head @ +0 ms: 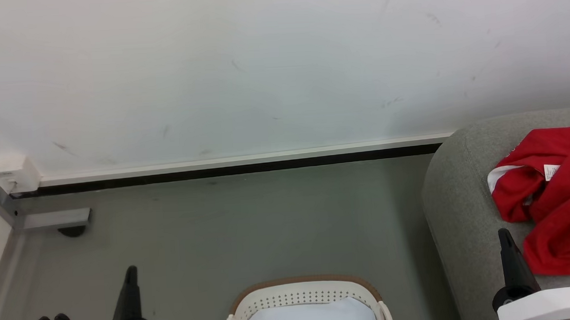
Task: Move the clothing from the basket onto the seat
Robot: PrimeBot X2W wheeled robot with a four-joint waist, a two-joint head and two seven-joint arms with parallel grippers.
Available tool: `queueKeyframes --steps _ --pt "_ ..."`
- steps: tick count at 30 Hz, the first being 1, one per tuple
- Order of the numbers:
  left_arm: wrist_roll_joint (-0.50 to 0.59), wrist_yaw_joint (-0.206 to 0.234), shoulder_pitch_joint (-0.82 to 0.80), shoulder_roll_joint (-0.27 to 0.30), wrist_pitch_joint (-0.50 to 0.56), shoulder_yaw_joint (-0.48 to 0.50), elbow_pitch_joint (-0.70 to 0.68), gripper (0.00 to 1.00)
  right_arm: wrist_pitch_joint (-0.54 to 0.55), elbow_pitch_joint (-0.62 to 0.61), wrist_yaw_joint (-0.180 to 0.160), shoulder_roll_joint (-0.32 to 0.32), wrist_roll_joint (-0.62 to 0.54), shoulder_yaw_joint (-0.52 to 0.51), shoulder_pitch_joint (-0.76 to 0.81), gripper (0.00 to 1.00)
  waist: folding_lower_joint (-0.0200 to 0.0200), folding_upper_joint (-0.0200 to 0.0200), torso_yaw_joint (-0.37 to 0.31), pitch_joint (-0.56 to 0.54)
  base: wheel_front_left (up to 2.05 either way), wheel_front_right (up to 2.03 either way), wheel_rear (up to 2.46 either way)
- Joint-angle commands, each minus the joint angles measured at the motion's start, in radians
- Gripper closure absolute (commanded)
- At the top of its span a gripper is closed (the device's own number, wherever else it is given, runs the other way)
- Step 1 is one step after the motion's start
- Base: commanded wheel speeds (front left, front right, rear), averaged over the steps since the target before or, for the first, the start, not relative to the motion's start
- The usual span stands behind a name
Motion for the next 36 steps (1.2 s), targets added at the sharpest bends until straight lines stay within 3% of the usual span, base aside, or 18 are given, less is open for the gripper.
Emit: queueKeyframes --steps 1,36 --pt "-0.033 0.002 -0.025 0.003 0.009 0.007 -0.019 1.00 0.005 -0.017 -0.001 -0.008 0.037 -0.008 -0.015 1.00 0.0000 -0.0001 0.001 0.000 0.00 0.00 0.00" --pt "-0.377 0.024 -0.034 -0.003 0.106 0.033 -0.055 1.00 0.054 -0.033 -0.001 -0.052 0.430 -0.020 -0.011 1.00 -0.0001 -0.0001 0.030 -0.003 0.00 0.00 0.00"
